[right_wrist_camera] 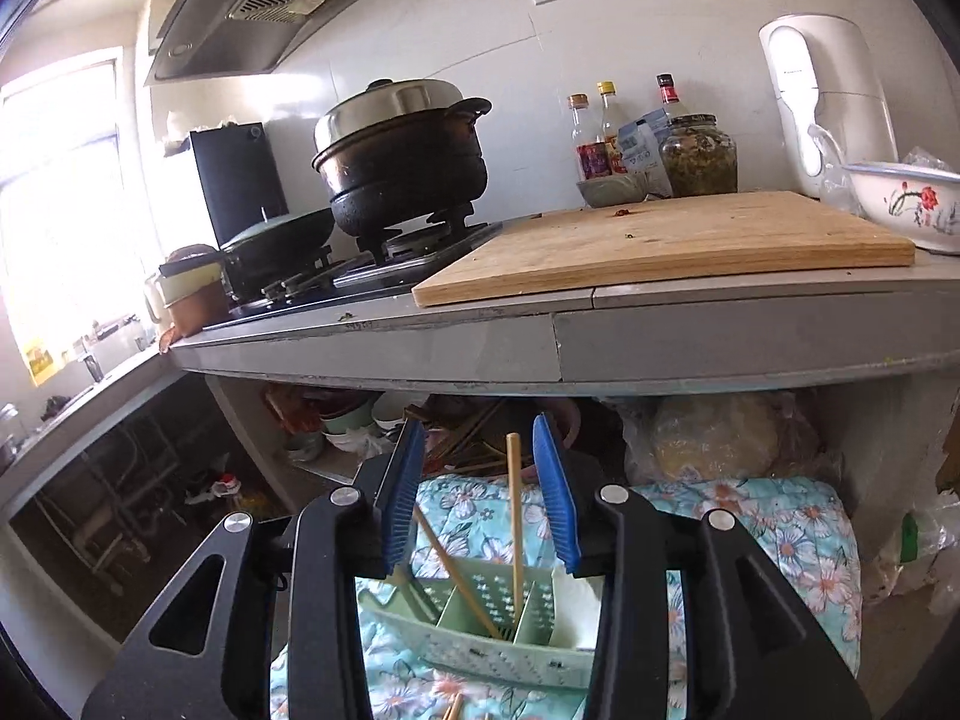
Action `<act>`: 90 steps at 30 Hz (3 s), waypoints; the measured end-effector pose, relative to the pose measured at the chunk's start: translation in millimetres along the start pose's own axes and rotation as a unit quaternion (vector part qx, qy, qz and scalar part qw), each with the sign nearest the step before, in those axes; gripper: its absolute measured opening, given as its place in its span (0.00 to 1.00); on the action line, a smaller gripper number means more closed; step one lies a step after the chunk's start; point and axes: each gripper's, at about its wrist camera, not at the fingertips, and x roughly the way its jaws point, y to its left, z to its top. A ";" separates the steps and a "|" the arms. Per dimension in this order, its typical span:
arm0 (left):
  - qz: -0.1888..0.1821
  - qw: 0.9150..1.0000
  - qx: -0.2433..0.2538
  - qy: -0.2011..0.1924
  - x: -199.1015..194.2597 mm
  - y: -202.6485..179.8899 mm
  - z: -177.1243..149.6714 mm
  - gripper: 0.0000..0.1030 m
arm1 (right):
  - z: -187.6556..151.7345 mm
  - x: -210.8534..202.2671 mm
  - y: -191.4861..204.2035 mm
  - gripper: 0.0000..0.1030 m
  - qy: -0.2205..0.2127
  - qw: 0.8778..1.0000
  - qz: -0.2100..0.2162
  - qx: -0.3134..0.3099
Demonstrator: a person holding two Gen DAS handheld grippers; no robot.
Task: Organize utensils
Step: 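Lower the right gripper's chopstick into the holder and open the right gripper, then move both grippers back down to the remaining chopsticks on the quilt, then grasp a chopstick with the left gripper while the right gripper grasps another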
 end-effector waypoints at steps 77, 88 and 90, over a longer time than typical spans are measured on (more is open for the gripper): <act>-0.027 0.983 -0.082 0.162 67.9 -1.8 -43.8 0.08 | -300.9 -29.2 -110.8 0.23 0.274 0.906 0.087 0.311; 0.019 0.989 -0.079 0.120 38.1 16.1 -37.0 0.05 | -292.6 -22.3 -94.7 0.29 0.281 0.911 0.071 0.292; 0.029 0.989 -0.086 0.113 32.3 23.3 -36.4 0.05 | -286.3 -24.1 -85.3 0.29 0.283 0.921 0.050 0.264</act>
